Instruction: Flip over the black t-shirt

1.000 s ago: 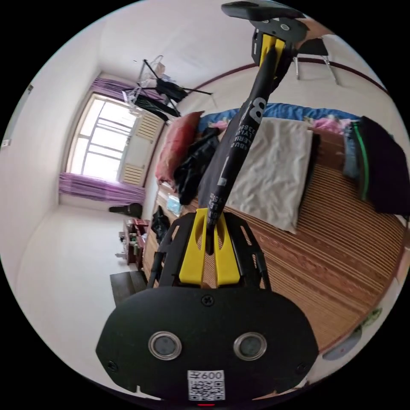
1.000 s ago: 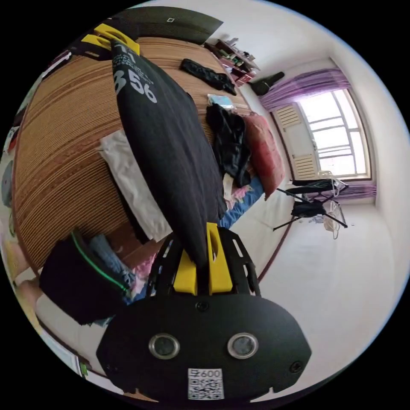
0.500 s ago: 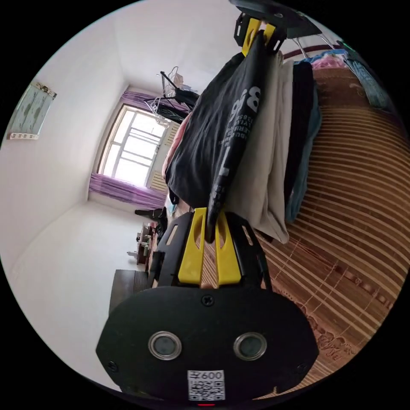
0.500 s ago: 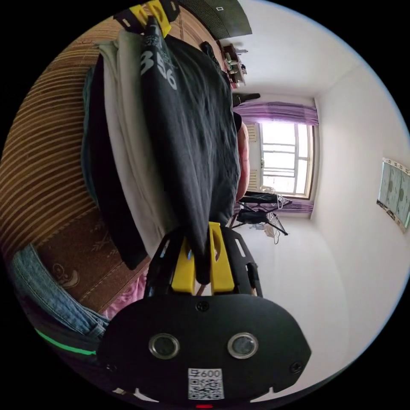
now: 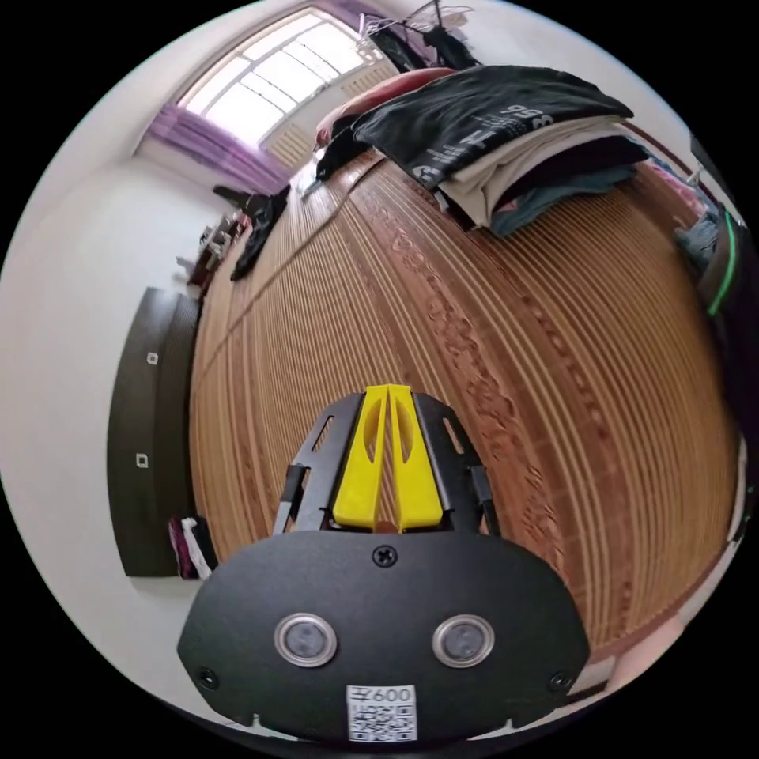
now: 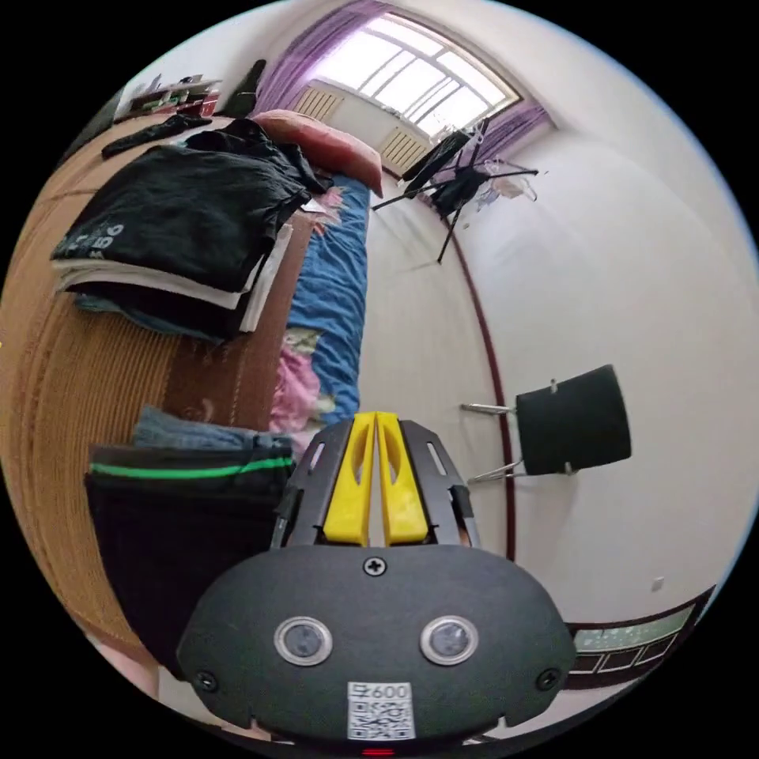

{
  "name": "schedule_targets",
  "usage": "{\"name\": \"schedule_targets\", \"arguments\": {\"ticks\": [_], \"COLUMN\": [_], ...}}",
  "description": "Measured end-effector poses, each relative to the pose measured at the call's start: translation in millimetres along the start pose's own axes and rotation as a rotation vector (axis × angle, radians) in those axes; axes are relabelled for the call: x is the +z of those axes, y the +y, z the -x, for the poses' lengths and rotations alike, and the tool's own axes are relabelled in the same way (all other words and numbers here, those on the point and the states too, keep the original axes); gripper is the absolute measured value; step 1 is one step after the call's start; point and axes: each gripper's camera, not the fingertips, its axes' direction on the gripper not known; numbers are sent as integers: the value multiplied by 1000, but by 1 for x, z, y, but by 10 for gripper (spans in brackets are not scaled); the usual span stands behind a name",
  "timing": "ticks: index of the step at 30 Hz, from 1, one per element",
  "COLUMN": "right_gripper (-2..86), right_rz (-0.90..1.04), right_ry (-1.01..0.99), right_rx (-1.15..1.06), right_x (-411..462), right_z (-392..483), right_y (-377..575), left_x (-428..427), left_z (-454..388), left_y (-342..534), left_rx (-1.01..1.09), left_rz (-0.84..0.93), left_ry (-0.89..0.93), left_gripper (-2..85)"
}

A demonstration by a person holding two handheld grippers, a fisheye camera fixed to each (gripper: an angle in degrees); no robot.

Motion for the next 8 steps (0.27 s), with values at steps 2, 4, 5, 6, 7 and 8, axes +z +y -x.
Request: {"name": "schedule_targets", "arguments": {"ticks": [2,4,5,6,7,8], "right_gripper": [-2,7,15,19,25,31], "right_rz": [33,48,73,83,93,105], "right_ry": [-281,-398,-432,-440,-462,-480], "right_rx": [39,85,94,92,82,54], "right_x": [-22,-39,-48,-52,-61,-68], "right_z": [-34,-55,-64,-67,-71,-74], "right_y": [43,72,90,99,117,133], "left_x": [-28,-51,-67,-75,-90,-104], "left_z": [-6,-14,-22,-26,-33,-41], "left_y": [23,34,39,41,44,45], "left_rx": [-56,-76,-80,-79,-79,-82], "left_rz": [54,84,91,92,95,97], "left_ry": [87,158,203,223,259,294], "left_gripper": [8,8,8,8,8,8]}}
